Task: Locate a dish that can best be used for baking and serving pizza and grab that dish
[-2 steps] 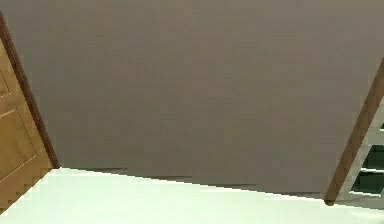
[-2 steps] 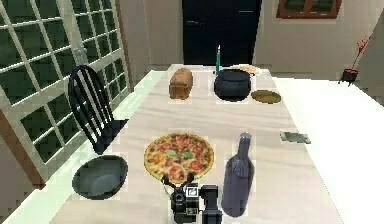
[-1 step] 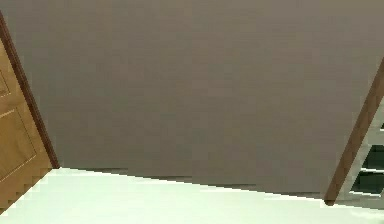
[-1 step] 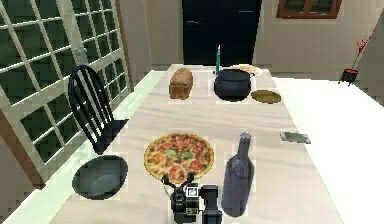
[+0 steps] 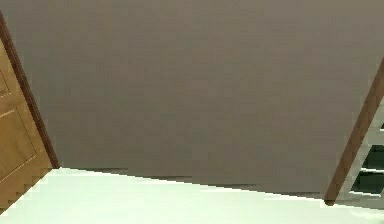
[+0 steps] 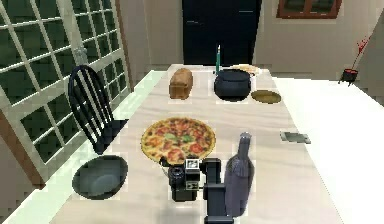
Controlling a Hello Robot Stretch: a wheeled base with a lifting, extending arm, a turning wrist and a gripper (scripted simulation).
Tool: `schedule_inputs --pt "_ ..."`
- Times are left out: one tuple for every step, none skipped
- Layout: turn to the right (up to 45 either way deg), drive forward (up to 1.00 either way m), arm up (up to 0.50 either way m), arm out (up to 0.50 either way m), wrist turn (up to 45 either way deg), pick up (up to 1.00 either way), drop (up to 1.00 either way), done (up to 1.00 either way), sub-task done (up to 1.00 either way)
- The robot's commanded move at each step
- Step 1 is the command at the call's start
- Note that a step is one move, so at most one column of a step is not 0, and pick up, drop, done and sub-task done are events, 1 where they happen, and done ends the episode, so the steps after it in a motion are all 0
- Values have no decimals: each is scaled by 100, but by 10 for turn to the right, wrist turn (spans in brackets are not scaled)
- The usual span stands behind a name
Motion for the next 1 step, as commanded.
schedule_inputs --pt "0 0 0 0 0 0 0 100 0"
